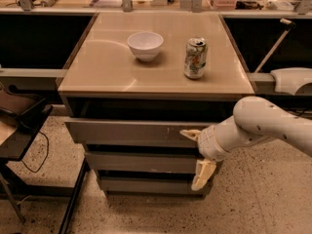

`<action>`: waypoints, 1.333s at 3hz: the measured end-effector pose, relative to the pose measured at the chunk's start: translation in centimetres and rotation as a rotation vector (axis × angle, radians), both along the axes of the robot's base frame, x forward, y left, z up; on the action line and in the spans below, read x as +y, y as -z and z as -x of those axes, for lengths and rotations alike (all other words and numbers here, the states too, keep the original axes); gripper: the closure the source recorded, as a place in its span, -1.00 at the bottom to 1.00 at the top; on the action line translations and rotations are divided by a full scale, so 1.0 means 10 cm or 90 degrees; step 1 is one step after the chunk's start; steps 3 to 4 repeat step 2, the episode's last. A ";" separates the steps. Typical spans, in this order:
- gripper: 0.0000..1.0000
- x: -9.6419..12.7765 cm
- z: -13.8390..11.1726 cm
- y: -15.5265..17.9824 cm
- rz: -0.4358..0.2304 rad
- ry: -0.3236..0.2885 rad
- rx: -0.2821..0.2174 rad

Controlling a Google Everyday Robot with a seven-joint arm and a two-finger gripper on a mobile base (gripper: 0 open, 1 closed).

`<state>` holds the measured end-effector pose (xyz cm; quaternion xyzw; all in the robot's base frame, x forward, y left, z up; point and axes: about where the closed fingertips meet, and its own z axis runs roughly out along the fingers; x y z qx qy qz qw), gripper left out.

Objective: Close top drawer

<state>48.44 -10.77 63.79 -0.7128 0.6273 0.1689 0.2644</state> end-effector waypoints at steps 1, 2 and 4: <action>-1.00 -0.18 -0.47 -0.09 0.024 0.026 -0.008; -1.00 -0.18 -0.47 -0.09 0.024 0.026 -0.008; -1.00 -0.18 -0.47 -0.09 0.024 0.026 -0.008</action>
Offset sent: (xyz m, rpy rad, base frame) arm 0.1940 -0.0654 0.0679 -0.0087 -0.1611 -0.1902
